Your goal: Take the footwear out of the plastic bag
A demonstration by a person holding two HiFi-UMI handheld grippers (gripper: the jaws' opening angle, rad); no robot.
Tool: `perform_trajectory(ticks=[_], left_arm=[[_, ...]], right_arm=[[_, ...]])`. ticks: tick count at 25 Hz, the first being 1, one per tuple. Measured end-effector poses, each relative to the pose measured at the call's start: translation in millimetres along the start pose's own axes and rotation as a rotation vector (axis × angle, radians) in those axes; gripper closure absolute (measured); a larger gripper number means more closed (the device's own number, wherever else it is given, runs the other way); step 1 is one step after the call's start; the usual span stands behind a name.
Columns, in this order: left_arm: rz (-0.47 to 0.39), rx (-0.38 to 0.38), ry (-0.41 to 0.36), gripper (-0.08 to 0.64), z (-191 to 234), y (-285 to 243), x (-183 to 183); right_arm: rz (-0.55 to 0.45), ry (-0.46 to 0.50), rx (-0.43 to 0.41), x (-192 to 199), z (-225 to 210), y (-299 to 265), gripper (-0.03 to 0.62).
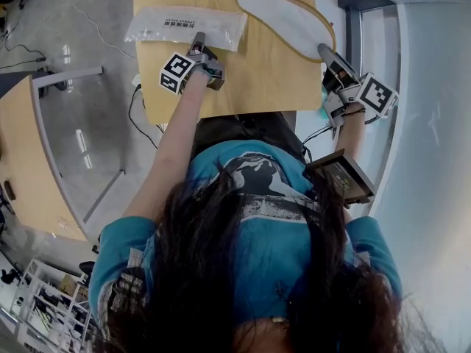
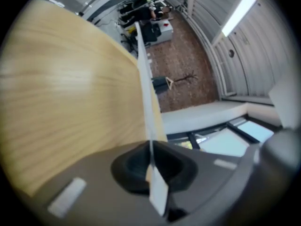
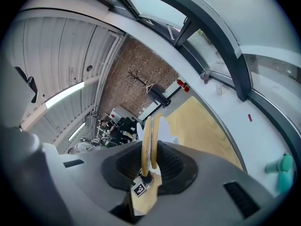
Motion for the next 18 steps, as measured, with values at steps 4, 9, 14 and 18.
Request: perform_trajectory(ticks=[4, 9, 14, 18], left_arm=[[0.048, 0.013, 0.046, 0.561, -7, -24, 25], [0.096, 0.021, 0.015, 0.558, -16, -37, 36], [0.202, 0.043, 0.044, 0.284, -26, -42, 44], [0.25, -0.105, 0.032, 0.204, -34, -29, 45]], right_arm=[[-0.012, 0.018, 0.001, -6, -5, 6, 0.509], [-0.032, -0.061, 0.056, -1, -13, 10, 0.509], [-0.038, -0.072, 0.065, -3, -18, 9, 0.509], [-0.048, -0.079, 0.028, -8, -16, -4, 0.509]])
Point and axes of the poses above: the fingertips, and each gripper's own axes: y backward along the fingers, z to its left, x out of its underside, the point moved 7 cm from there along y, backward along the fingers, and after that the axes turned 1 degree about -y, right-handed, at the moved point
